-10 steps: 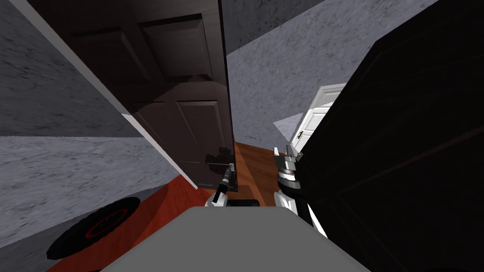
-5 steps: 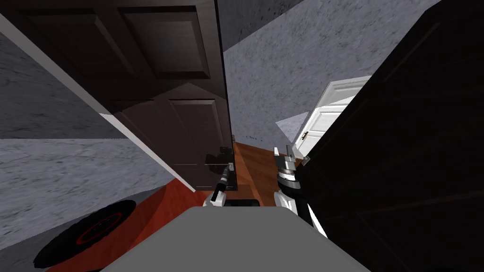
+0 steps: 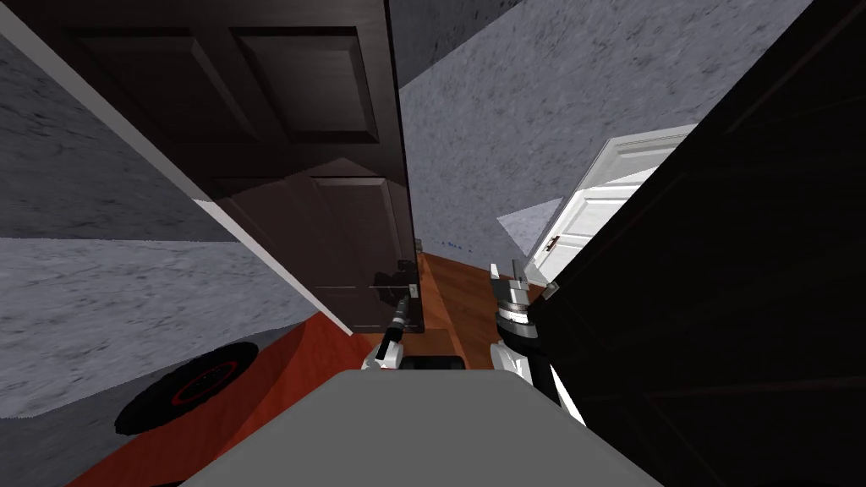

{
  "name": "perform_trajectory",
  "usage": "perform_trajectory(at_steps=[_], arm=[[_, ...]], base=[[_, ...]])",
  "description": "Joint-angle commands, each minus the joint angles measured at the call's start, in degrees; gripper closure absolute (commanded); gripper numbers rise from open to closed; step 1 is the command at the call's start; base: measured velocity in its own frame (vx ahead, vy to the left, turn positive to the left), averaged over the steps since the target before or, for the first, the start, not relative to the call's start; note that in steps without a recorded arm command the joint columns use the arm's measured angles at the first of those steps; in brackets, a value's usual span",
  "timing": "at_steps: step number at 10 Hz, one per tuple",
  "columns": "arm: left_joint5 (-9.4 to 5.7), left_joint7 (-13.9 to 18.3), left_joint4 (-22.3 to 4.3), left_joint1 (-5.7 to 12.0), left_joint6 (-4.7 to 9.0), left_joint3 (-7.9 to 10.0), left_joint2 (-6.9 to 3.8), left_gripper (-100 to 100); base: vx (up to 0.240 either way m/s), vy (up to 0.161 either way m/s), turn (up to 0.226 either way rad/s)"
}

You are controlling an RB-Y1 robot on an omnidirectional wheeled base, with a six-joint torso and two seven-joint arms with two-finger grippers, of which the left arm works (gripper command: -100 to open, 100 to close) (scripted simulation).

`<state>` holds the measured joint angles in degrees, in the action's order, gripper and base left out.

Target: Push the door open

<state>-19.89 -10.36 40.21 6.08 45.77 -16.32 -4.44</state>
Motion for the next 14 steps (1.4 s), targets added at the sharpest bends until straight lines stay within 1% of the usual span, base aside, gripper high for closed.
perform_trajectory(at_steps=[1,2,4,5,6,8,11,14], arm=[[-0.34,-0.15,0.41,-0.07,-0.32,0.15,0.39,-100],[-0.51,-0.22,0.62,-0.1,-0.47,0.22,0.65,-100],[-0.9,-0.39,1.1,-0.16,-0.83,0.4,1.52,-100],[-0.79,-0.4,1.23,-0.25,-0.86,0.36,1.26,-100],[-0.87,-0.43,1.09,-0.32,-0.59,0.5,0.92,-100],[-0.9,-0.43,1.0,-0.33,-0.4,0.57,0.79,-100],[-1.03,-0.44,0.61,-0.38,0.35,0.87,0.63,-100],[-1.15,-0.44,0.27,-0.43,1.03,1.14,1.05,-100]], base=[[-0.2,-0.032,0.066],[-0.257,-0.081,0.077],[-0.248,-0.07,0.071],[-0.113,-0.024,0.007],[0.057,0.002,-0.026],[0.186,-0.013,-0.024],[0.231,-0.01,-0.032],[0.21,-0.029,-0.026]])
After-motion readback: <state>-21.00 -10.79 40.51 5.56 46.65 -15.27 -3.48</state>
